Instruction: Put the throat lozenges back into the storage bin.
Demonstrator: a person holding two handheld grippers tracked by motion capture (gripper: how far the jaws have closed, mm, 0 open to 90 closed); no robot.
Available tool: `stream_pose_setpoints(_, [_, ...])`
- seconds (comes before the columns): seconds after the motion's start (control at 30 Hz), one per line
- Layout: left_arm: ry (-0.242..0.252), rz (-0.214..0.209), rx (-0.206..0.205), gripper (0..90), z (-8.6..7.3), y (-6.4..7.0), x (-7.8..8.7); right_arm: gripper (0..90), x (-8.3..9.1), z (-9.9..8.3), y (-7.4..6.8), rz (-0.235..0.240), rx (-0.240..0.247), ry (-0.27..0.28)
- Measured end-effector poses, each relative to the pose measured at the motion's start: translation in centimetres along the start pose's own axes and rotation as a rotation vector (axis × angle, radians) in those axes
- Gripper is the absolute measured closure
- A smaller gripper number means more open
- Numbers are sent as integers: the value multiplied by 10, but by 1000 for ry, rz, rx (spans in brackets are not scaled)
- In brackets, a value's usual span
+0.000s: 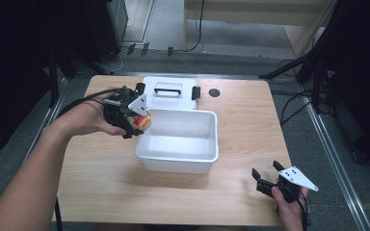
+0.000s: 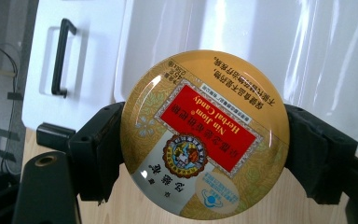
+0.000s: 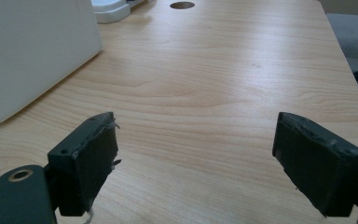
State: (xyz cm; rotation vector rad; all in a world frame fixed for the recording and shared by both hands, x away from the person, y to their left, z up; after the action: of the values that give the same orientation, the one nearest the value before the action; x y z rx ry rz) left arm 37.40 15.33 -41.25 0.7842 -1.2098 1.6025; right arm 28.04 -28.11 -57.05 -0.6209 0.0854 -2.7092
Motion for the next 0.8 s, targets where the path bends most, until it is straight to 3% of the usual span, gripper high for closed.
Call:
stream_pose_setpoints(0.37, [12,-19,-14,213,18,1,-14,144,0,0,0,3,-1,-2])
stream_pose_setpoints(0.57, [42,-38,-16,213,29,4,-22,144,0,0,0,4,-1,-2])
stream_pose_setpoints(0.8, [47,-75,-9,213,31,10,-41,144,0,0,0,6,-1,-2])
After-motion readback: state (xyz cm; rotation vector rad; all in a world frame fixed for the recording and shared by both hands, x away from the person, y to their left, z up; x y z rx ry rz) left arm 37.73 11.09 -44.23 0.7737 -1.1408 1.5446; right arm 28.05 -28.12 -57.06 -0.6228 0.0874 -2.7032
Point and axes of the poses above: each handheld gripper's, and its own axes: x roughly backward along the jaws, z roughly out of its top, y roughly to its right, the point moved 6 cm from there along -x, roughly forward along the jaws, and after that the axes turned 5 degrees about -x, right-handed, at the moved point
